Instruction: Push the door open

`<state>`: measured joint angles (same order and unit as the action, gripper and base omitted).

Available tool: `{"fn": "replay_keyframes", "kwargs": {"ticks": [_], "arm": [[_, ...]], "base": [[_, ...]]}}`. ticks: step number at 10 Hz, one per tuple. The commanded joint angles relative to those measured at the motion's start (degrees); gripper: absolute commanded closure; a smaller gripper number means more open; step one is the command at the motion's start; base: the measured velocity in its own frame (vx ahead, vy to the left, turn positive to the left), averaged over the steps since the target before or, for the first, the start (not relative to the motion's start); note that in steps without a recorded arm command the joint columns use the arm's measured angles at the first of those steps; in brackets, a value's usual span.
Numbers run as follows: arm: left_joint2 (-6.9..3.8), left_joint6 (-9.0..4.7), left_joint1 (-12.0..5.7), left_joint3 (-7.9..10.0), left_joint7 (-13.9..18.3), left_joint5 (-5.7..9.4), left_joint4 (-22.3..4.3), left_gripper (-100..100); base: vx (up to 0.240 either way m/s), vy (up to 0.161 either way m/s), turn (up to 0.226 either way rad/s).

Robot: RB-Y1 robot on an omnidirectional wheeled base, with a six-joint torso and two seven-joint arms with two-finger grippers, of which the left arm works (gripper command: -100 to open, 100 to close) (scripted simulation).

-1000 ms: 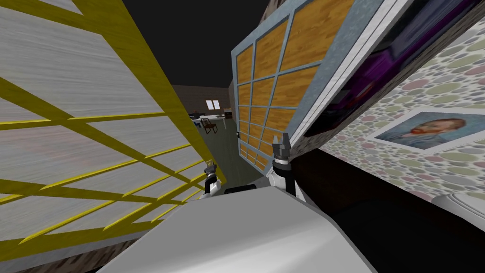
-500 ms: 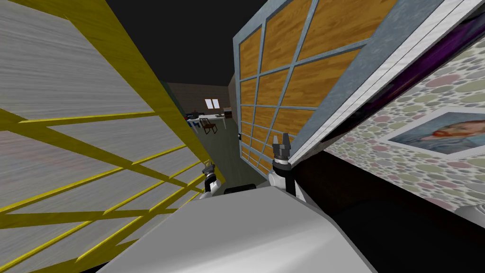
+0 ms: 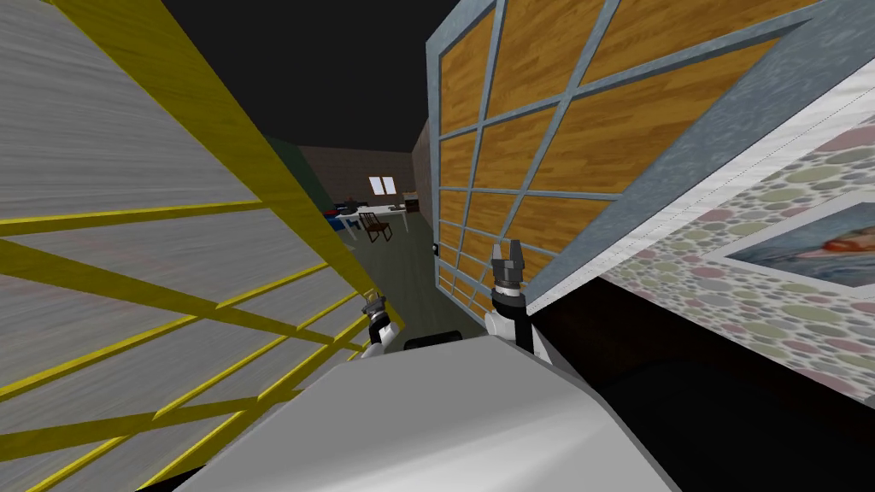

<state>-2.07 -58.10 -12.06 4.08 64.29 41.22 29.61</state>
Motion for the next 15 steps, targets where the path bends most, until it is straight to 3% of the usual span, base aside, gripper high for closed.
{"fn": "replay_keyframes", "kwargs": {"ticks": [1,7,9,12,15], "arm": [[-0.77,-0.14,1.23,1.27,-1.0,0.72,1.8,100],[-0.58,-0.47,1.10,1.70,-1.3,1.04,1.7,100],[0.33,-1.77,0.57,3.38,-2.6,2.29,1.0,100],[0.85,-2.38,0.32,4.18,-3.2,2.88,0.7,100],[2.24,-3.76,-0.23,5.96,-4.5,4.20,0.1,100]], "base": [[0.081,0.045,-0.008],[0.016,0.012,0.012],[0.109,0.047,0.025],[0.127,0.048,0.013],[0.137,0.059,0.007]]}}
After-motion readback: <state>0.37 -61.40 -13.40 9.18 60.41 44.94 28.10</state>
